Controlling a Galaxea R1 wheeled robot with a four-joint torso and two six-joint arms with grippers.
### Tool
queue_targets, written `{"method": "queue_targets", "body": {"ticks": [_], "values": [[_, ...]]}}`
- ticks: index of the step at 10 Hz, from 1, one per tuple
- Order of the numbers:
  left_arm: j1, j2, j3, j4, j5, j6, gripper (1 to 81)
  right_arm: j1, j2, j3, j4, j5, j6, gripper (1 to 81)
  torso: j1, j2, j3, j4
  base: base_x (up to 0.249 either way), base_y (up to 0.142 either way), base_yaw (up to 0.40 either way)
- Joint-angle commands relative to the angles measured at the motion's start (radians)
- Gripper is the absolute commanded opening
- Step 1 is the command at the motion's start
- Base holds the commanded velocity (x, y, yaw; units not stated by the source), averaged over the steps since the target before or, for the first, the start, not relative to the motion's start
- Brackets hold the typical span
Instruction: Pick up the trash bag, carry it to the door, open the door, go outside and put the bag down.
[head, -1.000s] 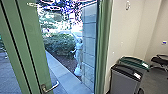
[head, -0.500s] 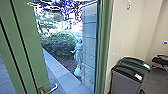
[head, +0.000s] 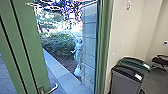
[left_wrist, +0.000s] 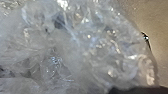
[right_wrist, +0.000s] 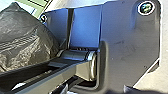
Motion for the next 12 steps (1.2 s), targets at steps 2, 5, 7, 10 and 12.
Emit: {"method": "queue_targets", "body": {"ticks": [2,5,7,10,12], "values": [[-0.038,-0.003,0.002,0.026,-0.024,0.005,1.0,0.062,0.008,-0.003,-0.002,-0.063,-0.002,81.1,0.0,0.0,0.0,0.0,0.0,0.0,0.0],[-0.038,-0.003,0.002,0.029,-0.022,0.005,1.0,0.06,0.009,-0.003,-0.007,-0.051,-0.002,81.1,0.0,0.0,0.0,0.0,0.0,0.0,0.0],[-0.038,-0.005,0.002,0.029,-0.022,0.005,1.0,0.06,0.011,-0.003,-0.007,-0.051,-0.002,81.1,0.0,0.0,0.0,0.0,0.0,0.0,0.0],[-0.038,-0.005,0.002,0.03,-0.021,0.005,1.0,0.059,0.012,-0.003,-0.013,-0.051,-0.002,81.1,0.0,0.0,0.0,0.0,0.0,0.0,0.0],[-0.038,-0.006,0.002,0.032,-0.015,0.005,1.0,0.06,0.014,-0.003,-0.013,-0.051,-0.002,81.1,0.0,0.0,0.0,0.0,0.0,0.0,0.151]]}}
